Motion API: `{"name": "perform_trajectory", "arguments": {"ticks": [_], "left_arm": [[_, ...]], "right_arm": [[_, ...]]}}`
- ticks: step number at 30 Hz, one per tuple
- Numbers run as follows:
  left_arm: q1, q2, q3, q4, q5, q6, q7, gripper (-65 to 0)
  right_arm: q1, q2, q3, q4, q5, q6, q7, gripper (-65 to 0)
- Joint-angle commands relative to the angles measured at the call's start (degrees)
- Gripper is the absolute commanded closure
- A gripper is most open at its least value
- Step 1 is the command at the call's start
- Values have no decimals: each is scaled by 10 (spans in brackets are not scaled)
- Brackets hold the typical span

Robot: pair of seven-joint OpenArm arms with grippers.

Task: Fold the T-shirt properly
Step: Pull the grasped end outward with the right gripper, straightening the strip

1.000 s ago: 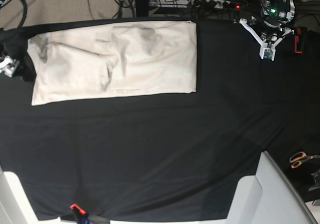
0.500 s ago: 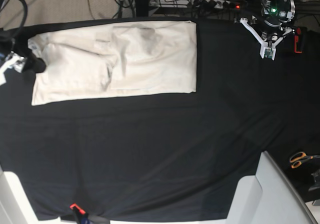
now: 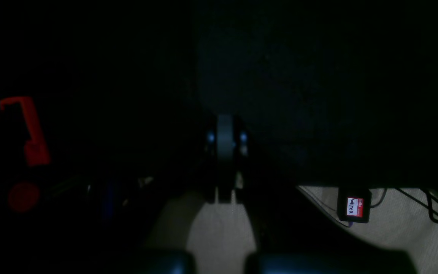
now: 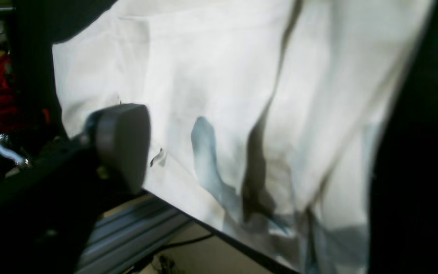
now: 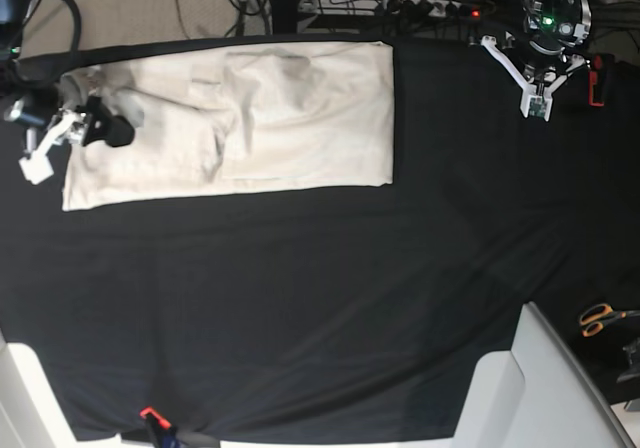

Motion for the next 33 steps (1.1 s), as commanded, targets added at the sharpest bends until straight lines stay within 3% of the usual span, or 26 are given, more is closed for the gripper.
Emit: {"name": "perform_trajectory", "arguments": {"ticks": [1,8,13,15,19,28,33], "left_arm": [[2,-6,-3,7,0,4,-7,0],[3,-6,-3,7,0,4,-7,0],[4,-5,-3,7,0,4,-7,0],[4,-4,-3,7,0,4,-7,0],[4,-4,-3,7,0,4,-7,0],[4,-5,-3,7,0,4,-7,0],[4,-4,-3,9,0,4,-7,0]], "right_arm": [[-2,3,-5,1,-17,-4,-18,-474],[19,3,-5,-2,-20,-4,-17,-299],[37,4,-7,-3,-20,-4,-17,-84],[47,4,-8,-3,-21,-4,-17,-27],[57,10,-3,-3,-21,-4,-16,-9],[62,75,-9,-3,-22,-4,61,-9],[60,100,-17,19,-23,-60,57,-8]]}}
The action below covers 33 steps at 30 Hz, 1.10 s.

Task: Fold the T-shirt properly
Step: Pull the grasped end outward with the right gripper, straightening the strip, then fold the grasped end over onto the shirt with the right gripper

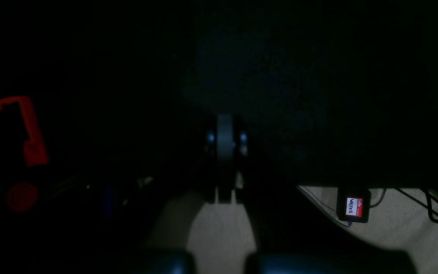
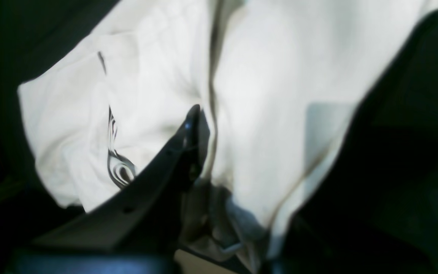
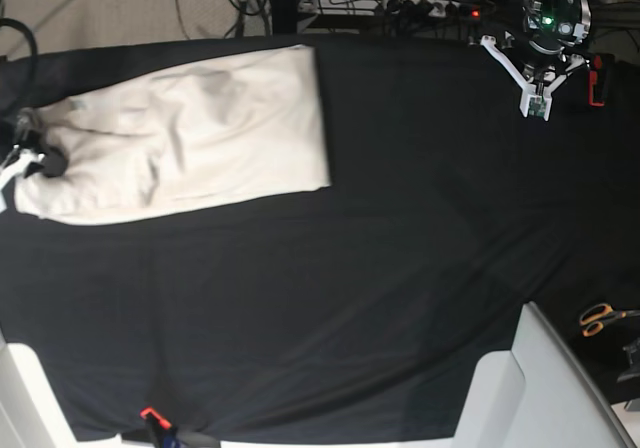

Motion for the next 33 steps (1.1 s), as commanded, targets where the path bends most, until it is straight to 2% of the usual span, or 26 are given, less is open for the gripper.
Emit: {"name": "perform_trajectory", "arguments": {"ticks": [1,3,7,9,14,18,23,27,30,33], "left_arm": [[3,-5,-3,9,0,4,-7,0],[3,-4,-2,11,0,4,-7,0],[3,-4,-2,11,0,4,-7,0],[4,-4,-3,11,0,4,-7,0],[4,-4,-3,10,0,4,-7,0],[4,-4,0,10,0,4,-7,0],[4,-4,1,10,0,4,-7,0],[4,-4,0,9,0,4,-7,0],[4,-4,-2,8,0,4,-7,0],[4,-4,-2,8,0,4,-7,0]], "right_arm": [[7,8,-17,34,9,6,5,-8],[-12,5,-51,92,-18,-7,10,-8],[-54,-38,-77,233,-109,-99,13,-8],[-70,-64,-96,301,-169,-127,9,-8],[-95,-116,-152,409,-296,-161,-27,-8],[-119,-166,-214,475,-411,-180,-35,-8],[-134,-223,-279,481,-534,-206,-44,-8],[-139,-258,-324,483,-614,-246,-43,-8],[-140,-275,-356,480,-643,-267,-43,-8],[-138,-293,-371,480,-648,-317,-43,-8]]}}
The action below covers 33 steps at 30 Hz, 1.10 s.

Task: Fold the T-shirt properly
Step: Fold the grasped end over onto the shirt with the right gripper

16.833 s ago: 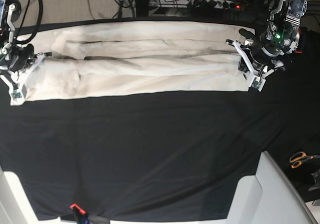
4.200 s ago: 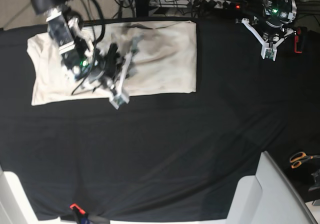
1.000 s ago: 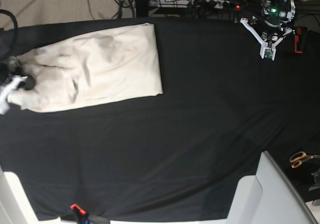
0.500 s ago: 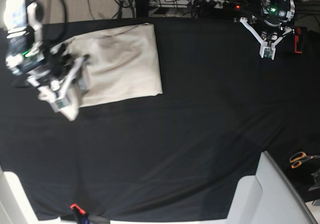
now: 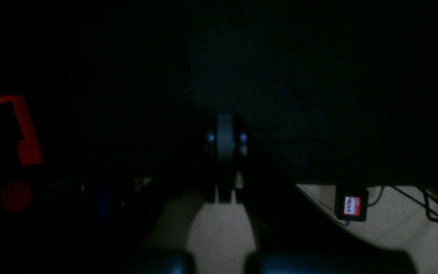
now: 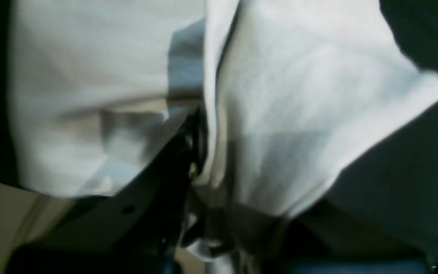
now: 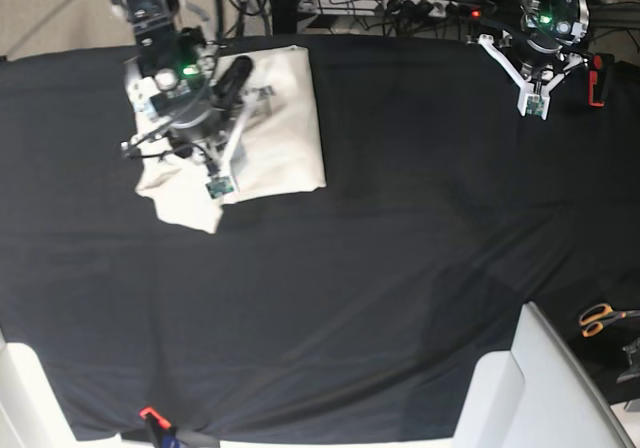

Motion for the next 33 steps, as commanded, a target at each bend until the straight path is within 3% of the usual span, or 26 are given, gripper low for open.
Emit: {"name": "perform_trajectory", "arguments": {"ticks": [1,10,15,24,27,33], "left_arm": [[3,-7,-5,7,0,4,-7,0],[3,-8,-5,7,0,4,-7,0],[3,-9,-6,6,0,4,-7,0],[2,-9,-4,6,0,4,-7,0],[1,-9,-3,6,0,4,-7,0],[2,-9,-4,6,0,4,-7,0]], "right_arm": [[6,-5,-9,6,-4,-13,8,-8],[6,-9,-94,-35,-3,-122,36,-8],[8,-8,-108,-57,-3,-142,41,-8],[7,-8,-108,-58,-2,-142,55,-21],[7,-11,-108,-58,-1,-141,56,-92],[6,-34,-108,-58,-1,-138,57,-327]]}}
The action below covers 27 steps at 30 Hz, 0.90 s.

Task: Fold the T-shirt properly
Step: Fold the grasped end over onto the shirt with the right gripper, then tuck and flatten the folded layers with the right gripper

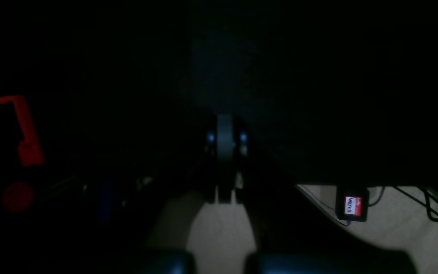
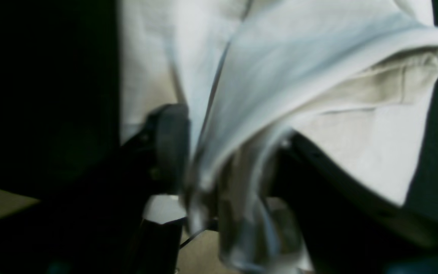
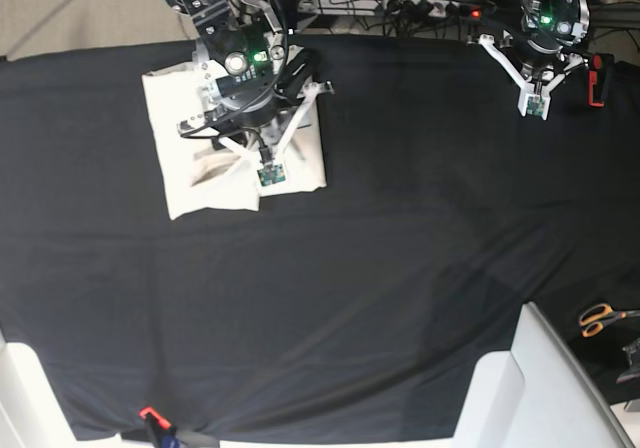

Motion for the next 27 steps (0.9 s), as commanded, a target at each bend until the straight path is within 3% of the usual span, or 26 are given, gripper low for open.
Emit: {"name": "perform_trajectory", "arguments": {"ticks": [1,9,12,17,22,27], "left_arm": [[2,-6,-4,7,0,4,-7,0],[1,-8,-5,7,0,4,-7,0],[0,-8,-5,7,0,4,-7,0],[-2,-8,-5,7,0,4,-7,0],[-2,-8,-5,6,0,4,-7,0],[-3,-8,-5,6,0,4,-7,0]], "right_arm": [[2,-4,-2,10,0,-1,9,-350],[5,2,-22,-11,133,-1,8,-354],[10,-1,-24,-41,138,-1,9,-354],[23,4,-90,-63,139,0,37,-354],[35,50,-132,17,139,12,34,-354],[31,89,-105,148,138,12,-33,-354]]}}
